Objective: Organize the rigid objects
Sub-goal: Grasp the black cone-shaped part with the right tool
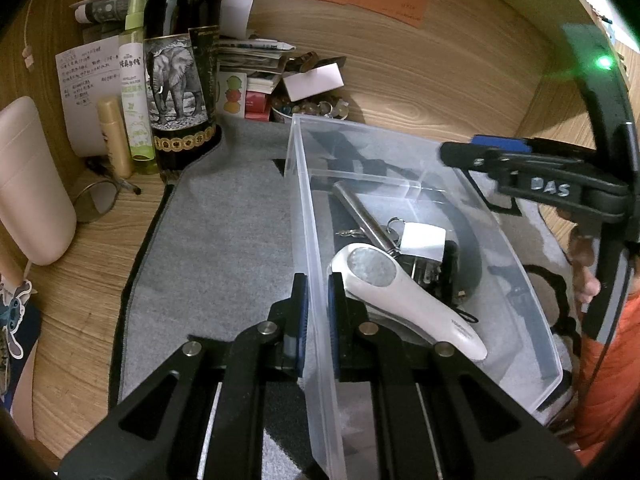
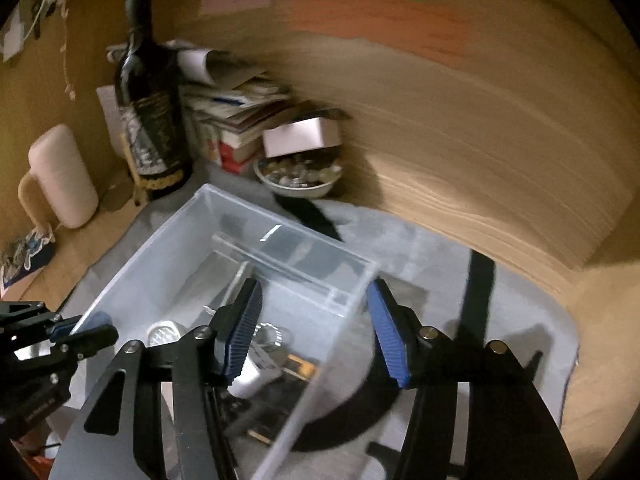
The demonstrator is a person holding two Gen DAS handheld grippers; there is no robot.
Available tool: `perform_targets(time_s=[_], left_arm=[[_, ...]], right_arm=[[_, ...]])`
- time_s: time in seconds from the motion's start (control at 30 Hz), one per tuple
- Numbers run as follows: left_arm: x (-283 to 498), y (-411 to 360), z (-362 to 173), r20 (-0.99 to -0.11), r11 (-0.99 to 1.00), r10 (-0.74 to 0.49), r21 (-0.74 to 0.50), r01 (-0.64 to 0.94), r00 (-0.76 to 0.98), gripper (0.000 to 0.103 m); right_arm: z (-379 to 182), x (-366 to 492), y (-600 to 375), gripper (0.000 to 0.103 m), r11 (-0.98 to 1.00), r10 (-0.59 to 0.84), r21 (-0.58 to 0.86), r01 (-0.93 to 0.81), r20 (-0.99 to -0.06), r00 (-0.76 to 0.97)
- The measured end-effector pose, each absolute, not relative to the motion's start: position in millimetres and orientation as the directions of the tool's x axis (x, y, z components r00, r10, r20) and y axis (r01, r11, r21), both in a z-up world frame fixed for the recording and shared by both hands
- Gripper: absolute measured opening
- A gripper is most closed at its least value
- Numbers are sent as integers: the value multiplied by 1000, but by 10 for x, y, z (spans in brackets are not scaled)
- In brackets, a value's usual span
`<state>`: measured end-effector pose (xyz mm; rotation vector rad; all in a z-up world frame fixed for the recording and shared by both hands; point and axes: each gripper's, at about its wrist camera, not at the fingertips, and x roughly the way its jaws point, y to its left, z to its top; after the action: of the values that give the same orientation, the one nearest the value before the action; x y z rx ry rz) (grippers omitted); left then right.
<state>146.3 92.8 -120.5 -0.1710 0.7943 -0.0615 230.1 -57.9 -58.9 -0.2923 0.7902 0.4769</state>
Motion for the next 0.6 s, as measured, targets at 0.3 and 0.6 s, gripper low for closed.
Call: perform_targets(time_s=[0.3, 0.6], left_arm=[[1478, 915, -1214, -709, 986, -112, -169, -13, 696, 8], [1485, 913, -1230, -713, 987, -102, -157, -16, 694, 8]], right_arm=[[-574, 2083, -1123, 63, 910, 230, -76, -407, -723, 651], [-980, 1836, -1511, 63, 949, 172, -27, -315, -794, 584]])
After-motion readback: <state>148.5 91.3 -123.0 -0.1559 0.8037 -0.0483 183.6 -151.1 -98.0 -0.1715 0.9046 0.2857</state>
